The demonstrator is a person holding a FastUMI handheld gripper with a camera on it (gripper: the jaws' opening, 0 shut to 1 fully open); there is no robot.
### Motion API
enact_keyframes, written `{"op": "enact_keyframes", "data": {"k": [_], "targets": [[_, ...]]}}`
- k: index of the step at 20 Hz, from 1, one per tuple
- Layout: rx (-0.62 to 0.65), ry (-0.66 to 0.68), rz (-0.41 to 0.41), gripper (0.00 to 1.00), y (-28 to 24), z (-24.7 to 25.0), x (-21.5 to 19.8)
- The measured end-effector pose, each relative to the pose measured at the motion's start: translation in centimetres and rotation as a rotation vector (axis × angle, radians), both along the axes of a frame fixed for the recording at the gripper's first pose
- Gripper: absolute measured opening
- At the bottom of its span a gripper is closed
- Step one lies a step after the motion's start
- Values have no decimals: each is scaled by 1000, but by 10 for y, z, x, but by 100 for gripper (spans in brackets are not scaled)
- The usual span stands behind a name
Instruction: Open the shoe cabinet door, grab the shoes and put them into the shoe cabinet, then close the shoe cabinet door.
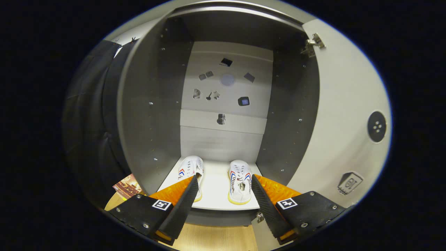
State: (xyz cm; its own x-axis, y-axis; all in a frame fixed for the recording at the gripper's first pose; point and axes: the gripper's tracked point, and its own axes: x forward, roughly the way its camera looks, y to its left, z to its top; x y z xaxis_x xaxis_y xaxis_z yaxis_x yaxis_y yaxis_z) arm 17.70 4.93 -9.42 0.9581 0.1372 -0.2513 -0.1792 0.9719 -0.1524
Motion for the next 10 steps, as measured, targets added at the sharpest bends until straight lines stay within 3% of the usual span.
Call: {"op": "enact_keyframes", "data": {"k": [6, 10], "targets": [[-7, -96, 0, 95, -14, 50, -100], [-8, -118, -54, 95, -49, 66, -154]]}}
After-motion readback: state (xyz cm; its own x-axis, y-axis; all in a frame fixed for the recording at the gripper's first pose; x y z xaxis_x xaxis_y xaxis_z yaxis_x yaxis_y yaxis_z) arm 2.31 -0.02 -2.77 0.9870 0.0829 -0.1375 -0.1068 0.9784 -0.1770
